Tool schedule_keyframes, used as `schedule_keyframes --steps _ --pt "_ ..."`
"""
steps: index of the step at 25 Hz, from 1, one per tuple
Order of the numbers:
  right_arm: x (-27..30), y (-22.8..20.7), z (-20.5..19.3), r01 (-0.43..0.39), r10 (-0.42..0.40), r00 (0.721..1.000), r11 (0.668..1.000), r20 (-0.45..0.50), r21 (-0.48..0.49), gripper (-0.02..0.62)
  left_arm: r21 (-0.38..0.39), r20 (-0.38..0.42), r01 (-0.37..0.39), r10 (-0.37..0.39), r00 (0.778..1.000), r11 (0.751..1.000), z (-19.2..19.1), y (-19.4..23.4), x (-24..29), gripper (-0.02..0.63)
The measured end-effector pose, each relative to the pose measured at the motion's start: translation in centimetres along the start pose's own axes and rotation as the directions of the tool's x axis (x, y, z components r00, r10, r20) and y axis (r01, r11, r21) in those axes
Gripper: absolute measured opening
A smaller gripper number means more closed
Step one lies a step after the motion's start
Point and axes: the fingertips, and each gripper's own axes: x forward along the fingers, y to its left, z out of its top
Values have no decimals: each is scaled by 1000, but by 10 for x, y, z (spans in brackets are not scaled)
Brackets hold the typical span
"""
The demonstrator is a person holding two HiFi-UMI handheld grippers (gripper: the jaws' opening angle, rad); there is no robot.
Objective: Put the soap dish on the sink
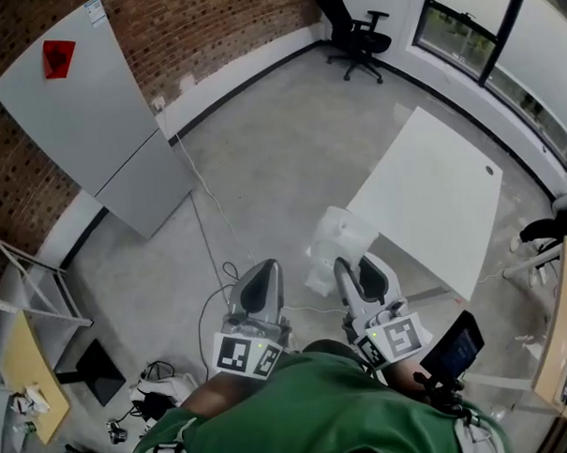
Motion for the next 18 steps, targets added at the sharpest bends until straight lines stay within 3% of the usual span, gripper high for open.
schedule_keyframes --steps 8,18 --pt "43 -13 7 28 -28 1000 1000 2 -4 130 -23 -21 -1 1 1000 1000 2 30 24 6" --pt "114 -41 2 -12 11 1000 999 14 29 130 4 -29 -36 36 999 999 2 70 80 6"
